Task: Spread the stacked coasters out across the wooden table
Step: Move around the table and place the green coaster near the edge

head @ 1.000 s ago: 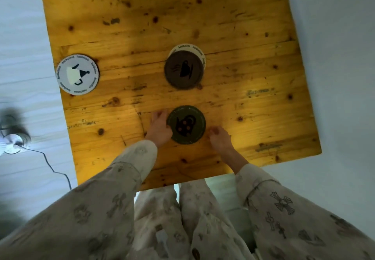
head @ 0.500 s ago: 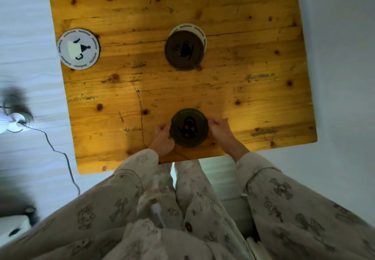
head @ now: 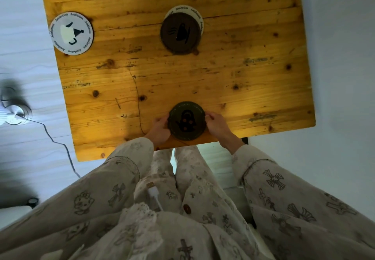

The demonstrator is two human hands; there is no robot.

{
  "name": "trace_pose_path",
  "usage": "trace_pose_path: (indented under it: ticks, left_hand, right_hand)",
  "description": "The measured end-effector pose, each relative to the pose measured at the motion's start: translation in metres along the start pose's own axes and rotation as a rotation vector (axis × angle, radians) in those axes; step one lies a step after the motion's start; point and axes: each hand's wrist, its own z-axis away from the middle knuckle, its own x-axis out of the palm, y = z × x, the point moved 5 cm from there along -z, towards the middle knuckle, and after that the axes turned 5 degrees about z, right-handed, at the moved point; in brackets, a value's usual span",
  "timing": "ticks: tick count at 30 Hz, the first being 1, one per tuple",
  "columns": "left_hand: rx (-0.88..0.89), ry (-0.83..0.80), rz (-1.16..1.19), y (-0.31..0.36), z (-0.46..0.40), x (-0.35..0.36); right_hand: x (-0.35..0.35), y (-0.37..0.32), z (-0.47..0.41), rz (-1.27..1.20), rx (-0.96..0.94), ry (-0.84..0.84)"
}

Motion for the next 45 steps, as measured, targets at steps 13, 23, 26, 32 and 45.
trace_pose_path:
  ticks: [13,23,26,32,45]
  left_hand:
    - [-0.038,-0.018,-0.072,-0.004,0.001,0.005]
    - [-0.031,-0.064,-0.094,0.0,0.004,0.003]
    - [-0.033,-0.057,-0.097,0.0,0.005,0.003]
    - [-0.028,-0.056,-0.097,-0.002,0.005,0.005]
    - [0.023,-0.003,-0.104,0.014,0.013,-0.006]
  right_hand:
    - [0.002,0.014,0.001,-0.072,0.064,0.005]
    - [0.0,0.017,0.001,-0.062,0.08,0.02]
    - [0.001,0.017,0.001,-0.042,0.085,0.015]
    - [0.001,0.015,0.006,-0.024,0.07,0.016]
    - [-0.009,0.001,0.017,0.066,0.087,-0.017]
